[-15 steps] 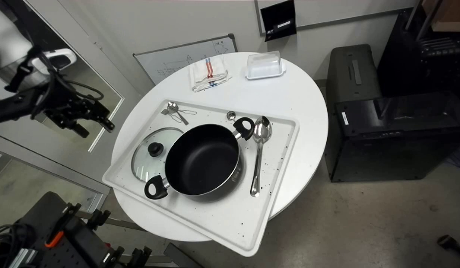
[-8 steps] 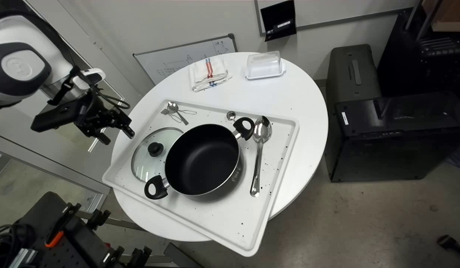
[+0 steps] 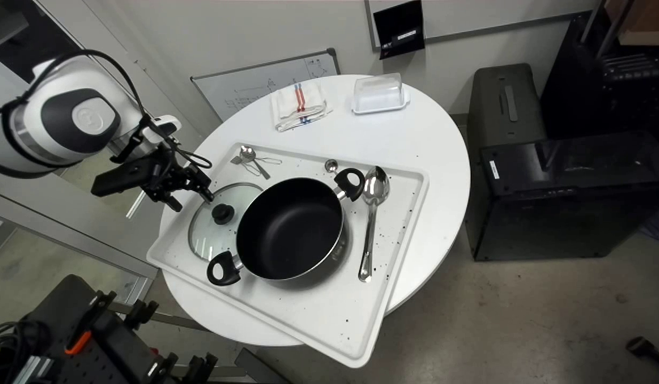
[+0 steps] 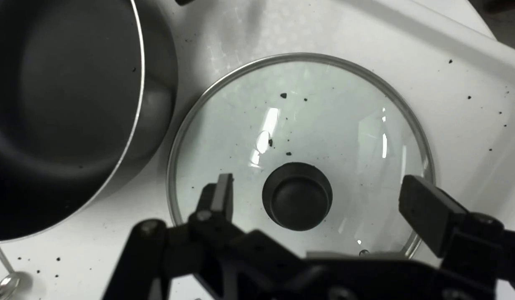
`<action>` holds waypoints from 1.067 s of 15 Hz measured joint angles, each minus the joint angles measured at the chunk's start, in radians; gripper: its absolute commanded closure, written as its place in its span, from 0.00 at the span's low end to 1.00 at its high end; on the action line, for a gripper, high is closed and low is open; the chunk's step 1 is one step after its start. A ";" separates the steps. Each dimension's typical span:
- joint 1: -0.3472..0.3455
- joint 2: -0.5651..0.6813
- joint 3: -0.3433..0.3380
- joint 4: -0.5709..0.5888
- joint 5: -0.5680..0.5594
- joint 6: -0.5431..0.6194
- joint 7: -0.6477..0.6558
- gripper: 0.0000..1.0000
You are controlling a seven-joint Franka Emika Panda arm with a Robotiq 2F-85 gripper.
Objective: Put the glass lid on the black pot.
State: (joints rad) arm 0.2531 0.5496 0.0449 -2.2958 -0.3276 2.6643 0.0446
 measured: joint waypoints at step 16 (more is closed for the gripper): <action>0.074 0.274 -0.039 0.239 0.001 0.009 0.032 0.00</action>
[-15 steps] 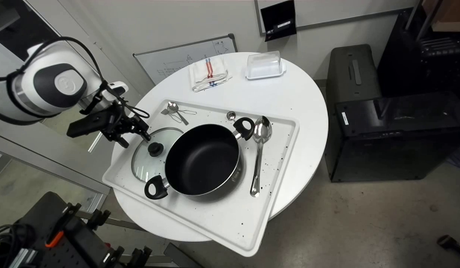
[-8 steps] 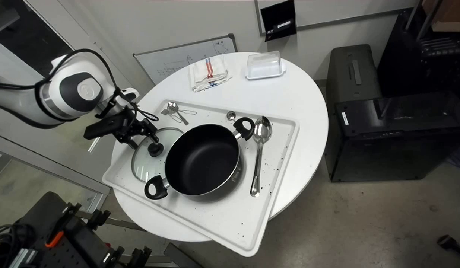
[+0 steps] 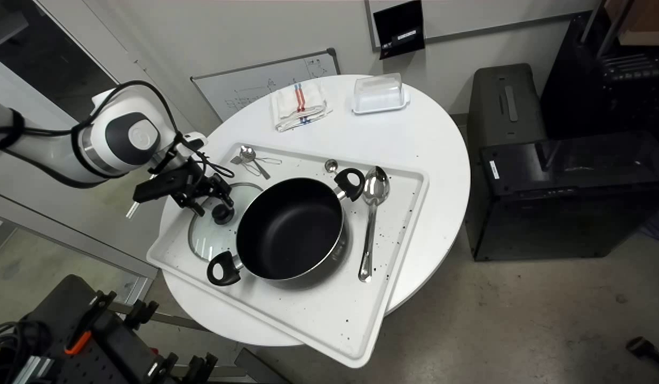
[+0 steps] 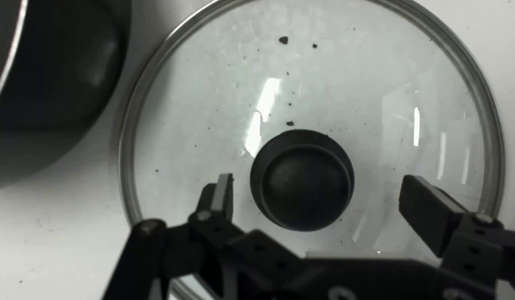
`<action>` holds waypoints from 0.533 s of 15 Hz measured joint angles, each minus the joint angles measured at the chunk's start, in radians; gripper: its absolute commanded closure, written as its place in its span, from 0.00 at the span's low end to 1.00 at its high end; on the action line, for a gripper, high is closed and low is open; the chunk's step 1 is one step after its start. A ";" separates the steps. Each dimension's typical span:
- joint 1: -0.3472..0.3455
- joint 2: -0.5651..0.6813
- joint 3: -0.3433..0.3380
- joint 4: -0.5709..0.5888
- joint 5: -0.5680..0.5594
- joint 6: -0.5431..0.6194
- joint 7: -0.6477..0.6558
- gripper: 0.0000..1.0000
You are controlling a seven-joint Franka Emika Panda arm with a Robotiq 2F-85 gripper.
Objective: Put the glass lid on the black pot.
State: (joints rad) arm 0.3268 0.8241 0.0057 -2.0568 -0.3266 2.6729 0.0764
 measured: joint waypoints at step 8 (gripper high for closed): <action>0.000 0.015 -0.005 0.018 0.000 0.000 0.000 0.55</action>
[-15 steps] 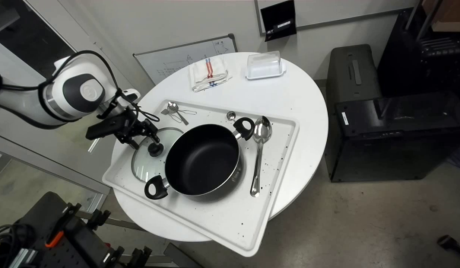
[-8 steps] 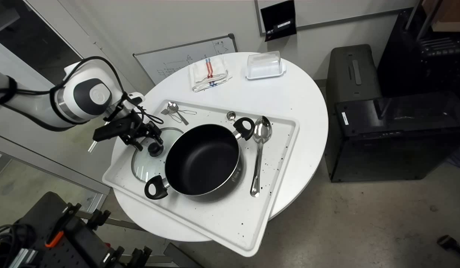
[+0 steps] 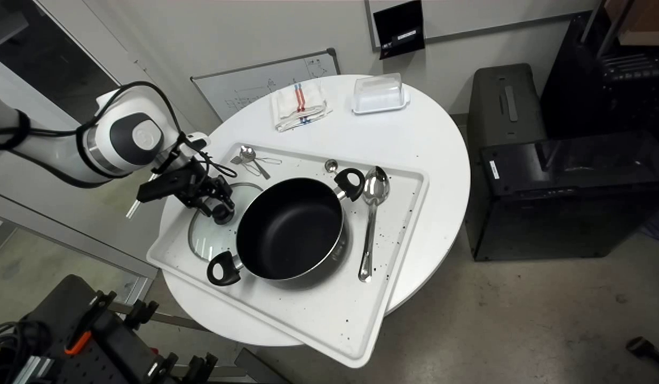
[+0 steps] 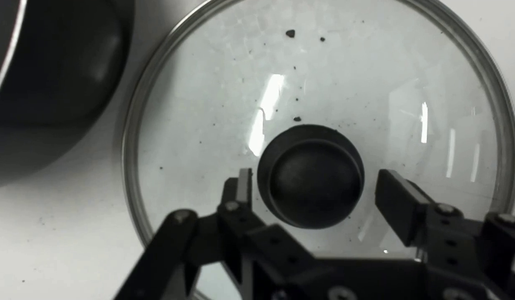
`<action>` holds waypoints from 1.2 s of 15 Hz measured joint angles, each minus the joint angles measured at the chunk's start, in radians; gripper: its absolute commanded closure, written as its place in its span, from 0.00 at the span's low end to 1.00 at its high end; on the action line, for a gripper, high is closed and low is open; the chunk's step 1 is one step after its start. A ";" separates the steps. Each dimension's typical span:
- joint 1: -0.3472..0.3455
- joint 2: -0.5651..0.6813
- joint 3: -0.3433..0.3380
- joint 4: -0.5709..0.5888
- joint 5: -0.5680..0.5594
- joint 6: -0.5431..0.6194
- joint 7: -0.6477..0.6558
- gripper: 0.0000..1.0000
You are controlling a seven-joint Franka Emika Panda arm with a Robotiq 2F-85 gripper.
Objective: Put the glass lid on the black pot.
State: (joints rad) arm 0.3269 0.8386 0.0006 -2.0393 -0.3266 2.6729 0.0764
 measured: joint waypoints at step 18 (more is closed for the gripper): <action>0.000 -0.057 0.015 -0.030 0.001 0.003 -0.001 0.75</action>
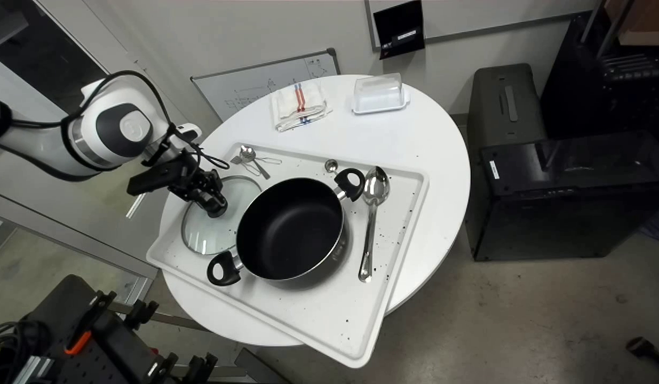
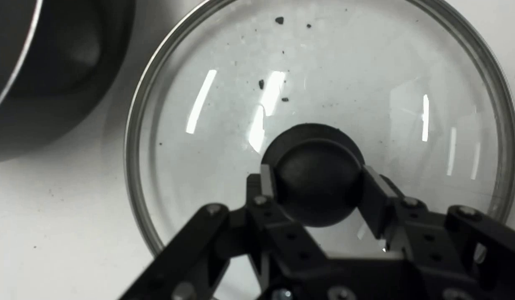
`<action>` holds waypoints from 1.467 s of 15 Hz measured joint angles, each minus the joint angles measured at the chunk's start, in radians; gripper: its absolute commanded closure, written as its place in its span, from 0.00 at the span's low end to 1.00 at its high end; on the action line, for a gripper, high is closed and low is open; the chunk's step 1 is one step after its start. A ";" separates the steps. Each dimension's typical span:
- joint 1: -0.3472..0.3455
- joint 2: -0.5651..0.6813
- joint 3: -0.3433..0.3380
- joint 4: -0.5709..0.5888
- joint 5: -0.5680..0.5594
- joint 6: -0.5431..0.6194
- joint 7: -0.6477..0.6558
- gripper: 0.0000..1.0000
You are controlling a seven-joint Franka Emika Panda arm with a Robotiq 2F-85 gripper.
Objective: Put the glass lid on the black pot.
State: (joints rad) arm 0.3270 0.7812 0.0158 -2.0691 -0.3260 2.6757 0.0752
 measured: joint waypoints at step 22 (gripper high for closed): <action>-0.082 -0.328 0.017 -0.236 0.005 -0.030 -0.003 0.75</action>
State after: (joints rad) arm 0.2446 0.4529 0.0328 -2.3053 -0.3206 2.6452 0.0720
